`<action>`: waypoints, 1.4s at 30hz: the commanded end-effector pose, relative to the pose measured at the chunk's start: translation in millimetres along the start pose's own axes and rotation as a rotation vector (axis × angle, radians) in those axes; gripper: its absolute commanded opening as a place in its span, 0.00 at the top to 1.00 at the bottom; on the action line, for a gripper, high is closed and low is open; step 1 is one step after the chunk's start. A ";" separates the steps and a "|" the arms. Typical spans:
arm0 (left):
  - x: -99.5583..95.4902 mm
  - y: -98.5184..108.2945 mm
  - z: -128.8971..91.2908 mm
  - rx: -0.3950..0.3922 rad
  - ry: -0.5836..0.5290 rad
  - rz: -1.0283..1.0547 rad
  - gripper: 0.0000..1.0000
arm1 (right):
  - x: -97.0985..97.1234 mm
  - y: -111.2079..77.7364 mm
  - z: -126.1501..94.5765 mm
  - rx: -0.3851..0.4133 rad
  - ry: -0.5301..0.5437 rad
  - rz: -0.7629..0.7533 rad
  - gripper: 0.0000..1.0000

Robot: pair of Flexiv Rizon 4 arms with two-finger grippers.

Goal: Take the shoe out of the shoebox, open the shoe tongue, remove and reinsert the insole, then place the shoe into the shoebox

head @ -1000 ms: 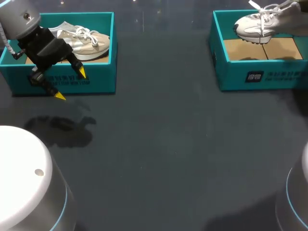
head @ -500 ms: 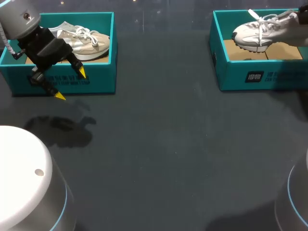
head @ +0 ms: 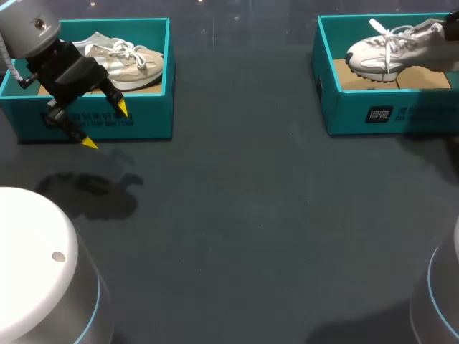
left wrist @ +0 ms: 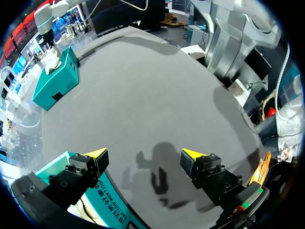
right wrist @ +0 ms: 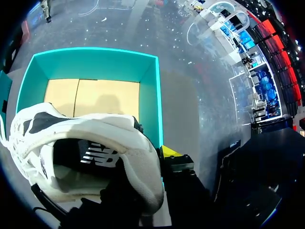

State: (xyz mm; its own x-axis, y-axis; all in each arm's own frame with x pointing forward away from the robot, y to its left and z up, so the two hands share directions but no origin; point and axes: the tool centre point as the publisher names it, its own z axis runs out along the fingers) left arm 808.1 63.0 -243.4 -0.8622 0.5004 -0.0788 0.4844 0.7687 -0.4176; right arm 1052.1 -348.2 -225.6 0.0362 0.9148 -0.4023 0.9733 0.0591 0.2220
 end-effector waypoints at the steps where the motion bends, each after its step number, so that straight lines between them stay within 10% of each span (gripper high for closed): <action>1: 1.2 0.0 -0.5 -0.003 0.000 0.001 0.00 | -0.8 -0.1 10.2 0.009 -0.003 0.019 1.00; 42: 1.2 0.0 -0.5 -0.003 0.000 0.001 0.00 | 33.1 -46.2 61.8 0.075 -0.016 -0.014 1.00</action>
State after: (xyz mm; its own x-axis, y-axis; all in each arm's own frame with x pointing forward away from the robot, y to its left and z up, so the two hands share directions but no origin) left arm 808.1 63.0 -243.4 -0.8622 0.5004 -0.0788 0.4844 0.7687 -0.4176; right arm 1022.0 -346.8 -304.0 0.0267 0.9081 -0.4178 0.9879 0.0398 0.1497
